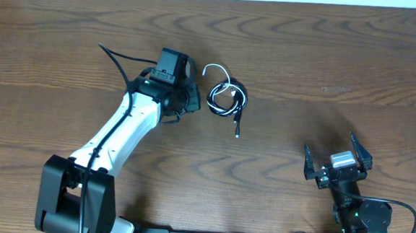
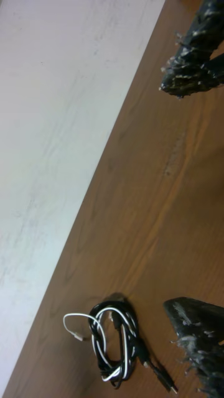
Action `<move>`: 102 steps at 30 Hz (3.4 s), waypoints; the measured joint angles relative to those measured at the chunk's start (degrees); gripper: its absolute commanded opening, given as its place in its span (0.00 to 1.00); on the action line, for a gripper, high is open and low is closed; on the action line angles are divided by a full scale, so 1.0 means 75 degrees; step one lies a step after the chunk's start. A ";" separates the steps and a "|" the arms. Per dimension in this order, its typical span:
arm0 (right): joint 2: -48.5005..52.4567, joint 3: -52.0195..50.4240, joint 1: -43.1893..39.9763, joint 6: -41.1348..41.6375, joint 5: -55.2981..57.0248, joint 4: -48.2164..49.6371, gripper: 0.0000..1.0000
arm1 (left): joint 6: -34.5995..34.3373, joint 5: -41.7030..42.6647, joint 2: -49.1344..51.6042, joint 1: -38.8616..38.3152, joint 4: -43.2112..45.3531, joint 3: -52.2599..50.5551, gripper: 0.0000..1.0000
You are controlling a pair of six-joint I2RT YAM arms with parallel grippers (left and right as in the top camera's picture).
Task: Untangle cables
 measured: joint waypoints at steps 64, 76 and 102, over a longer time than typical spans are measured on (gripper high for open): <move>0.0000 0.0000 0.0000 0.0000 0.0000 0.0000 0.99 | 0.0612 -0.0764 0.1521 -0.1049 0.1906 -0.0886 0.13; 0.0000 0.0000 0.0000 0.0000 0.0003 0.0000 0.99 | 0.0982 -0.0755 0.1408 -0.0125 -0.0329 -0.0475 0.16; 0.0000 0.0000 0.0000 0.0000 0.0000 0.0000 0.99 | -0.0635 -0.0597 0.0717 -0.0093 0.0230 -0.0297 0.69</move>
